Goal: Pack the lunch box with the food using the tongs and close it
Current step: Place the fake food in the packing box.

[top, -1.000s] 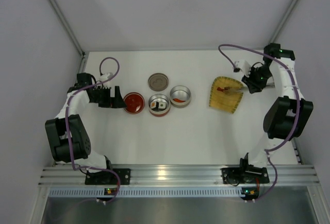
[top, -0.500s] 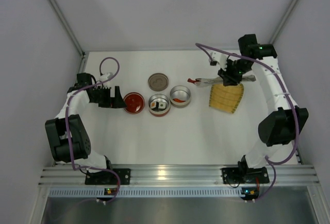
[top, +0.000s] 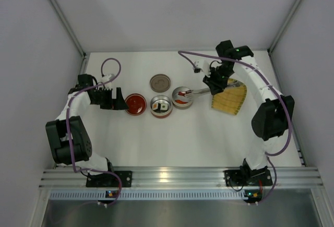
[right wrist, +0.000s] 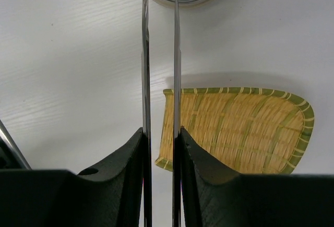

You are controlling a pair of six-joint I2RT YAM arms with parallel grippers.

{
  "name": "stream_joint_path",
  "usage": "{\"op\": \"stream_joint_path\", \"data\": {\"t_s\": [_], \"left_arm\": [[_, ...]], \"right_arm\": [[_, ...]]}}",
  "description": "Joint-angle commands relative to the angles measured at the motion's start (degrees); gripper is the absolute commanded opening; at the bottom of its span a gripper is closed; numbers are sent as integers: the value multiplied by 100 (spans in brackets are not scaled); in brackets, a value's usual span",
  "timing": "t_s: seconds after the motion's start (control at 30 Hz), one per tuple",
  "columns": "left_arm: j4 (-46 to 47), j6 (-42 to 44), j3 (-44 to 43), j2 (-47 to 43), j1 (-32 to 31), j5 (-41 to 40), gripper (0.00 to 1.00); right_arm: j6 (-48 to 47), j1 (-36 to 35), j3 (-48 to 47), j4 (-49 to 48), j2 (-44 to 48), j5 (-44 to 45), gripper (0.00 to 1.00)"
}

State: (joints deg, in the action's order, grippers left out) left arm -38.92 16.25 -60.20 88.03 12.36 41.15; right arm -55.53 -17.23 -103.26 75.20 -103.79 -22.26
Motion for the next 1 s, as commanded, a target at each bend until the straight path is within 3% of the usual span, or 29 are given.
{"op": "stream_joint_path", "data": {"t_s": [0.0, 0.23, 0.37, 0.57, 0.83, 0.97], "left_arm": [[7, 89, 88, -163, 47, 236, 98], [42, 89, 97, -146, 47, 236, 98], [16, 98, 79, -145, 38, 236, 98], [-37, 124, 53, -146, 47, 218, 98], [-142, 124, 18, -303, 47, 219, 98], [-186, 177, 0, -444, 38, 69, 98]], "right_arm": [[200, -105, -396, -189, -168, 73, 19], [367, -219, -528, -383, -475, 204, 24], [420, -271, -572, -383, -564, 249, 38], [446, -298, -589, -392, -555, 284, 46], [929, -53, -827, -444, 58, -76, 38], [1509, 823, -416, -804, 701, -393, 35]]}}
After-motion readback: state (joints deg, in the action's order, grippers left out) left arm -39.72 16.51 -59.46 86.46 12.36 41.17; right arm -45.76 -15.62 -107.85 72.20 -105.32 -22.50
